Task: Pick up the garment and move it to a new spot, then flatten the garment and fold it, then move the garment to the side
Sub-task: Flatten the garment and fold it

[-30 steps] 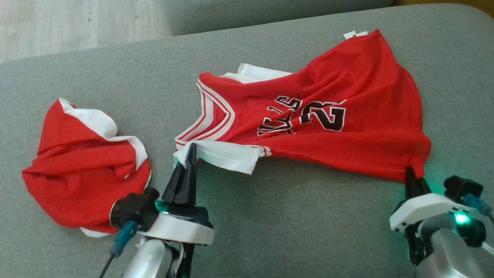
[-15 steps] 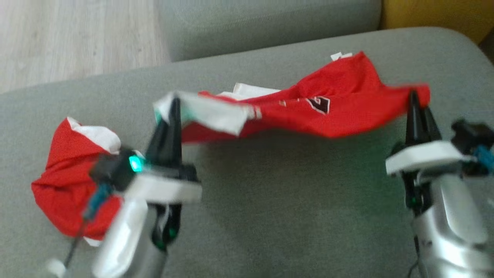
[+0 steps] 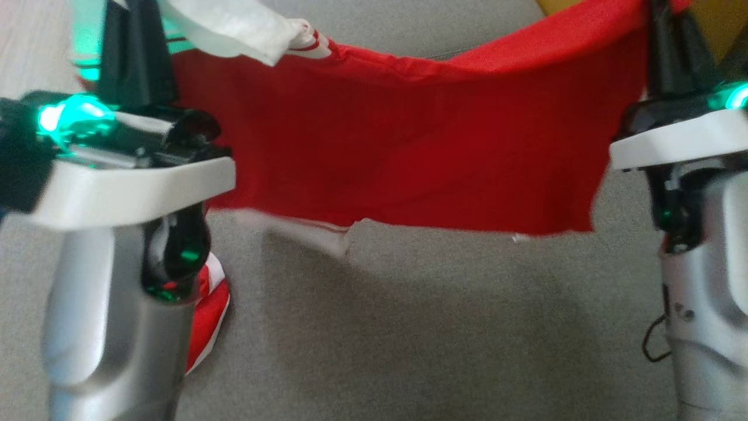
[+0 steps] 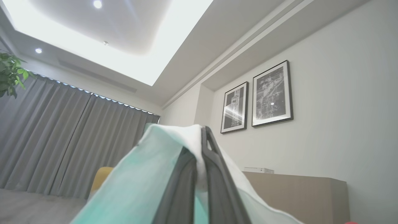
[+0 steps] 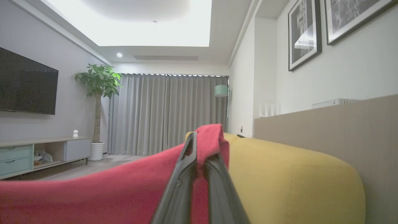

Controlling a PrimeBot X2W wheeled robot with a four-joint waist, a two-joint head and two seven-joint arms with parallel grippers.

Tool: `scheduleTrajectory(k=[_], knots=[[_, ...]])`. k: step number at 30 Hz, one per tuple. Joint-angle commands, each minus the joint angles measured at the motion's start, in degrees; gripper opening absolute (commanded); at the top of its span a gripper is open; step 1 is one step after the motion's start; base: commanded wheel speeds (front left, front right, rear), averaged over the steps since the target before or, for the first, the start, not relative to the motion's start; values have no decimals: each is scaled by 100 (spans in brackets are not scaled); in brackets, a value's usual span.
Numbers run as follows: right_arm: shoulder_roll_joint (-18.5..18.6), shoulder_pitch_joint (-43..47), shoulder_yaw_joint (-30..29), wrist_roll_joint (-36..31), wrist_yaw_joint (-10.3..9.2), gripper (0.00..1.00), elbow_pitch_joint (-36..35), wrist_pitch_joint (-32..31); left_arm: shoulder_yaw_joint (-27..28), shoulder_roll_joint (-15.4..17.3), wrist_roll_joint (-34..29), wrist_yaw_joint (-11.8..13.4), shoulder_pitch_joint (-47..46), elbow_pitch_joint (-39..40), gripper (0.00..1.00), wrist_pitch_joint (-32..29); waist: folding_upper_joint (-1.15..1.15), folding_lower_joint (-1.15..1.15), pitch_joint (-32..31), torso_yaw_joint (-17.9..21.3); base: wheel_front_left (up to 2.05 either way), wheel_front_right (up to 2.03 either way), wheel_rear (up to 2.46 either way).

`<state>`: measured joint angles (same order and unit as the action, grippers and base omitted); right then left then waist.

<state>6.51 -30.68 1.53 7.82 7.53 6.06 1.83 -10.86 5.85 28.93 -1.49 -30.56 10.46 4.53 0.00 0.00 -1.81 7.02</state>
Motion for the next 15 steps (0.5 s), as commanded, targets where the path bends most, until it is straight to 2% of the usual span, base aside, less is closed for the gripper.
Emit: scheduleTrajectory(k=[1,8,11,14,15], knots=[[55,-42,93,23,-4,0,-502,-167,223,218,23,77,-159,513,0,-199,0,0,-26,25,0,0,0],[76,373,-39,-6,-4,0,-1926,-1033,320,439,138,414,-227,1770,0,-1145,0,0,94,79,0,0,0],[88,343,-223,-187,-4,0,-2173,-1342,354,624,206,334,-497,1516,0,-1419,0,0,317,63,0,0,0],[3,20,-365,-251,-4,0,-1946,-1509,455,814,343,139,-967,697,0,-1531,0,0,753,84,0,0,0],[3,20,-365,-251,-4,0,-1946,-1509,455,814,343,139,-967,697,0,-1531,0,0,753,84,0,0,0]])
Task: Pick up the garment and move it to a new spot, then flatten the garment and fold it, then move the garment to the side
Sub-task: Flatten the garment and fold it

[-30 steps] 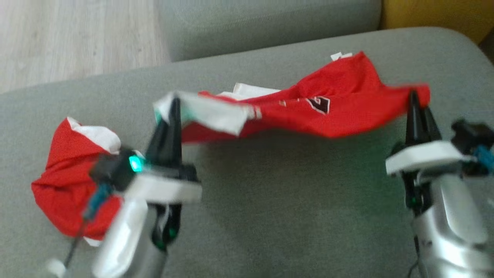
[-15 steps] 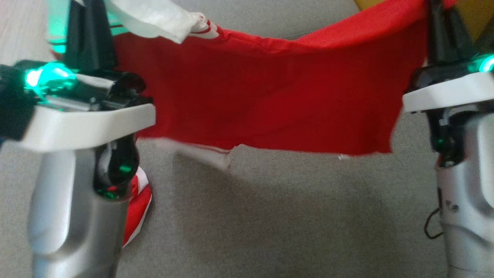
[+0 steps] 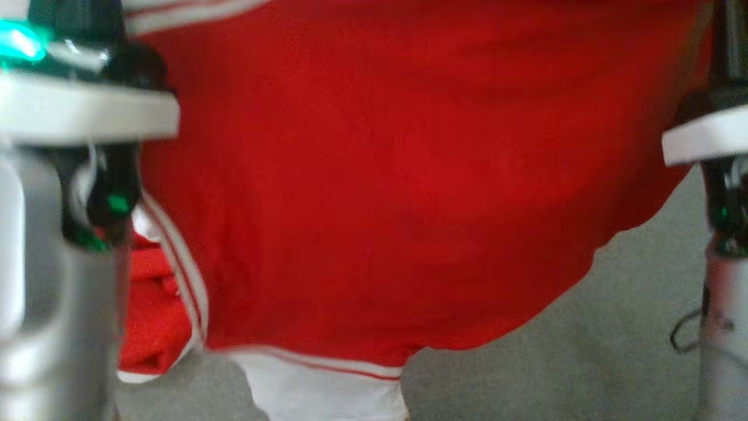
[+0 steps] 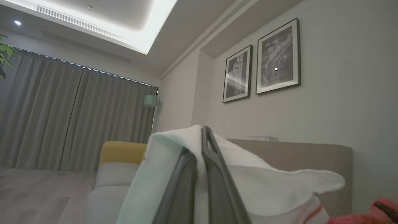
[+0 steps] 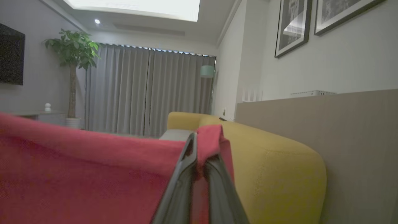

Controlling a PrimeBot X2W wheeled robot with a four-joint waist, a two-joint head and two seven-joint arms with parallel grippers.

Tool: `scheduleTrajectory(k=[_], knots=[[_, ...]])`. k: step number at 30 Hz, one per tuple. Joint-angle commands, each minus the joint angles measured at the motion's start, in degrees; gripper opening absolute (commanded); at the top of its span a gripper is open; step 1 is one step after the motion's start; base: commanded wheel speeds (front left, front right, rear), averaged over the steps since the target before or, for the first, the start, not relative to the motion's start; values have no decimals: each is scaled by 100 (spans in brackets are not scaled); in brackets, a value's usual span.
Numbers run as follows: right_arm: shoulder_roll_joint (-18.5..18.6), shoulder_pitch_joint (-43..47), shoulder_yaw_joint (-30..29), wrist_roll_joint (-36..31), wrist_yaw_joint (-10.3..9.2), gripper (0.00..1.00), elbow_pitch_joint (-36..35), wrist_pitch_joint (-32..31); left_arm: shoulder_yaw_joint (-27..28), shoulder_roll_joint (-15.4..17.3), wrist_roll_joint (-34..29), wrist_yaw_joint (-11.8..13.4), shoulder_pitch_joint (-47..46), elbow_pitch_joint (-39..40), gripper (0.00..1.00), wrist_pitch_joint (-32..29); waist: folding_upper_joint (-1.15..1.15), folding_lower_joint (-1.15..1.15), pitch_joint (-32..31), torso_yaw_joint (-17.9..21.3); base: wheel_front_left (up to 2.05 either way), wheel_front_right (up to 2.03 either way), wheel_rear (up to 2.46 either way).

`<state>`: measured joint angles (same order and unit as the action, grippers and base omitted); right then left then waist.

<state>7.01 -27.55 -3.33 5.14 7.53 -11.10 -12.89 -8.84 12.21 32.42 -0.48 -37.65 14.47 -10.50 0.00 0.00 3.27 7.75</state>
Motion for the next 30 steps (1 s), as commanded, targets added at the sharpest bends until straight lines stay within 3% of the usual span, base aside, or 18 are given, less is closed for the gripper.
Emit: scheduleTrajectory(k=[1,3,7,12,17,25,30], knots=[[-14,-475,136,-35,-4,0,-72,-23,266,271,-34,-63,-492,-10,0,-4,0,0,414,16,0,0,0],[63,-930,177,-78,-4,0,411,79,240,402,-27,-289,-1038,-726,0,34,0,0,736,6,0,0,0],[341,-2118,509,-194,-4,0,1897,567,221,509,50,-503,-2232,-2272,0,188,0,0,1188,-34,0,0,0],[362,-3763,375,-335,-4,0,3655,1428,150,400,50,-607,-3691,-3769,0,674,0,0,1525,-208,0,0,0],[213,-4636,49,-782,-4,0,4904,2192,-99,305,-142,-662,-4609,-4833,0,1322,0,0,1680,-408,0,0,0],[344,-4416,57,-1450,-4,0,6333,2615,-935,151,-39,-698,-4253,-5646,0,1955,0,0,1757,-680,0,0,0],[473,-3857,222,-1615,-4,0,7085,2641,-1884,382,88,-699,-3309,-5566,0,2081,0,0,1681,-772,0,0,0]])
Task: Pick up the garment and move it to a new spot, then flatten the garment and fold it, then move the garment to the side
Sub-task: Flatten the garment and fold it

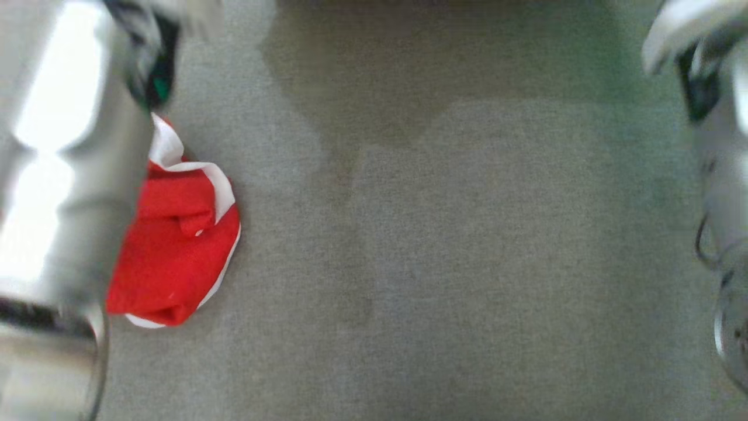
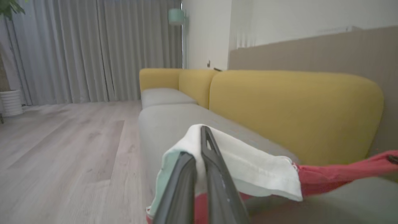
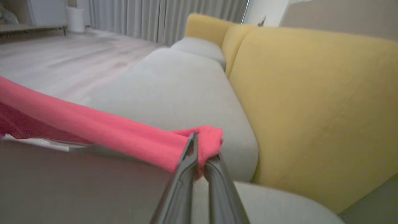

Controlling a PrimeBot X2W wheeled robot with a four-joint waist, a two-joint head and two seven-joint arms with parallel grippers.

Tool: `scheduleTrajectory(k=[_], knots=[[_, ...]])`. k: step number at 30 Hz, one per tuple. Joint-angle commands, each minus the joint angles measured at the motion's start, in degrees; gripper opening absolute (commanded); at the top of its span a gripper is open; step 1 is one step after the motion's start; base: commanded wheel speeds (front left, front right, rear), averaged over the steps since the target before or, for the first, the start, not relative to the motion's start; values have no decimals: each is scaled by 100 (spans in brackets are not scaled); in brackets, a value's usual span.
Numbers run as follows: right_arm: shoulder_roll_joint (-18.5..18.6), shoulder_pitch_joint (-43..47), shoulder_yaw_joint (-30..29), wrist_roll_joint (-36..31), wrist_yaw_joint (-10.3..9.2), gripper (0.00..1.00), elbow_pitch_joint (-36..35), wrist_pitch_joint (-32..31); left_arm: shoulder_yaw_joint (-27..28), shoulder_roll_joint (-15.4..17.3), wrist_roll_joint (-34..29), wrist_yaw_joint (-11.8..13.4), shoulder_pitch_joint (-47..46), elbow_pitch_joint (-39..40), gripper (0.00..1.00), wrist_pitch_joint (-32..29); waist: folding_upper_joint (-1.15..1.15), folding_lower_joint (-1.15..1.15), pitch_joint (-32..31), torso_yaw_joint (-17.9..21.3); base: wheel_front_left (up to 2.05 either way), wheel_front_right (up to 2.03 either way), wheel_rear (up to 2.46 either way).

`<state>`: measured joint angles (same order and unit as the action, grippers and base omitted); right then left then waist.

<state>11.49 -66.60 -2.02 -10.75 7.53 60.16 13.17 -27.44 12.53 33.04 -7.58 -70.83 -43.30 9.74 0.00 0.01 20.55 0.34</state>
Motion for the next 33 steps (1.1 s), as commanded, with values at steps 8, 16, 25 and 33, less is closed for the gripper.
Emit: scheduleTrajectory(k=[8,16,25,33], knots=[[360,705,946,415,-4,0,1155,-387,-1304,967,401,10,1839,597,0,-677,0,-1,-513,-141,0,0,0],[545,1225,1762,1336,-4,0,1321,-944,-2098,1679,1048,9,2724,1893,0,-1510,0,-1,-937,-150,0,0,0],[967,2044,2939,2943,-4,0,683,-1966,-2384,2482,1543,95,3504,3514,0,-2317,0,-1,-1481,-15,0,0,0],[2014,3044,3923,4504,-4,0,-1047,-2865,-2620,3012,1790,483,4266,4679,0,-2857,0,-1,-2022,191,0,0,0]])
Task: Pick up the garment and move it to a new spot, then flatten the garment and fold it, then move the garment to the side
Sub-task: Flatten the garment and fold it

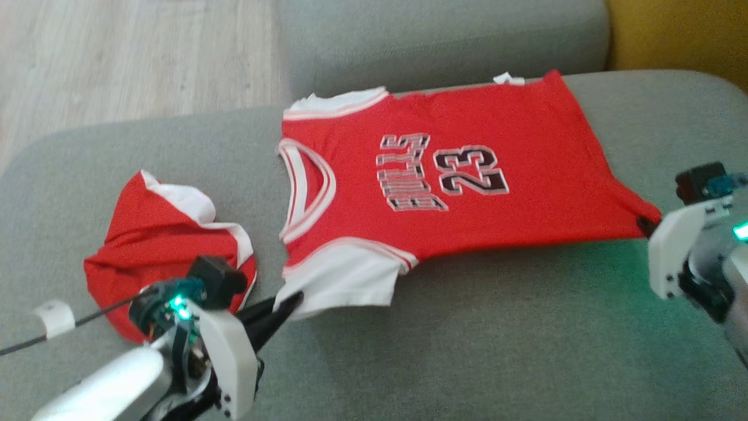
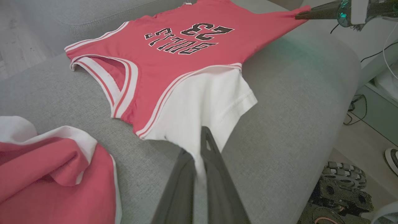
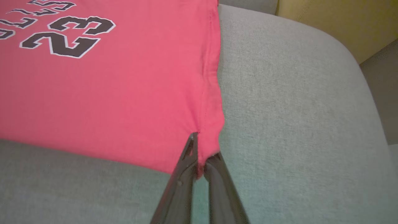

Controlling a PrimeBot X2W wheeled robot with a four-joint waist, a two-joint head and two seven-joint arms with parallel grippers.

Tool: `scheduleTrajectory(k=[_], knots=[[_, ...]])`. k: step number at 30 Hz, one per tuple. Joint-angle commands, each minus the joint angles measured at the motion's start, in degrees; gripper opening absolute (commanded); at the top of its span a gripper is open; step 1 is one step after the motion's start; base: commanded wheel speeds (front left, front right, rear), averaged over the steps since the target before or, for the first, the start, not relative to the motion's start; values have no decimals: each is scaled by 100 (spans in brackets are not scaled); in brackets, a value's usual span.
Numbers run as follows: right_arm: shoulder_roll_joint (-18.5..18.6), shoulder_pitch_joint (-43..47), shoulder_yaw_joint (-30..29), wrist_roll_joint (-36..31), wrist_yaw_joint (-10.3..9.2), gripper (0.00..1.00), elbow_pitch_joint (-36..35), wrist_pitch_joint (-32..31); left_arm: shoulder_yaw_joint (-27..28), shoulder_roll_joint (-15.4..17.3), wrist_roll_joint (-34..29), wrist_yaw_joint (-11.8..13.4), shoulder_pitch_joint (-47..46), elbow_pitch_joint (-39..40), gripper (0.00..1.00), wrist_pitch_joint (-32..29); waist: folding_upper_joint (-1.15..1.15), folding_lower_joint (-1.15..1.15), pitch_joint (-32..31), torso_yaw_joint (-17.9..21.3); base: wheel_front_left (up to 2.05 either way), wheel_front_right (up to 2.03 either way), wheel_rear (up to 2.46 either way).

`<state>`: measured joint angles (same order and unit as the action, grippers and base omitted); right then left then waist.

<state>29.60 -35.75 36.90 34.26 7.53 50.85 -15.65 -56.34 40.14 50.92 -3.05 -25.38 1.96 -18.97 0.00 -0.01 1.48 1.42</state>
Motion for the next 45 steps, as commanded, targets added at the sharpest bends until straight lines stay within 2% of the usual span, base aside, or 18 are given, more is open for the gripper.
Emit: scheduleTrajectory(k=[1,5,8,12,16,27,36,43,44,45], knots=[[385,64,153,109,-4,0,-374,-41,259,307,22,95,-209,299,0,-30,0,1,-146,98,0,0,0],[870,403,282,614,-4,0,-1199,-318,222,497,21,304,-35,755,0,-164,0,1,-193,166,0,0,0],[1040,548,171,814,-4,0,-1596,-476,211,561,-161,453,-39,850,0,-159,0,1,-159,209,0,0,0],[1046,634,-119,871,-4,0,-1863,-570,262,519,-289,557,-122,785,0,-71,0,1,-1,246,0,0,0],[862,604,-511,812,-4,0,-1931,-568,380,454,-351,575,-332,610,0,18,0,1,205,245,0,0,0],[307,88,-1083,279,-4,0,-1713,-761,438,222,-533,201,-1222,-206,0,-178,0,1,708,218,0,0,0],[-257,-577,-1371,-128,-4,0,-1022,-796,283,-224,-725,-230,-2130,-1316,0,-331,0,1,1127,222,0,0,0],[-555,-973,-1362,-387,-4,0,-563,-587,135,-537,-778,-373,-2606,-2001,0,-228,0,1,1362,270,0,0,0],[-581,-1028,-1399,-414,-4,0,-483,-524,160,-596,-745,-378,-2650,-2098,19,-167,0,1,1385,273,0,0,0],[-605,-1090,-1453,-460,-4,0,-406,-410,182,-649,-760,-377,-2702,-2197,60,-82,0,1,1404,273,0,0,0]])
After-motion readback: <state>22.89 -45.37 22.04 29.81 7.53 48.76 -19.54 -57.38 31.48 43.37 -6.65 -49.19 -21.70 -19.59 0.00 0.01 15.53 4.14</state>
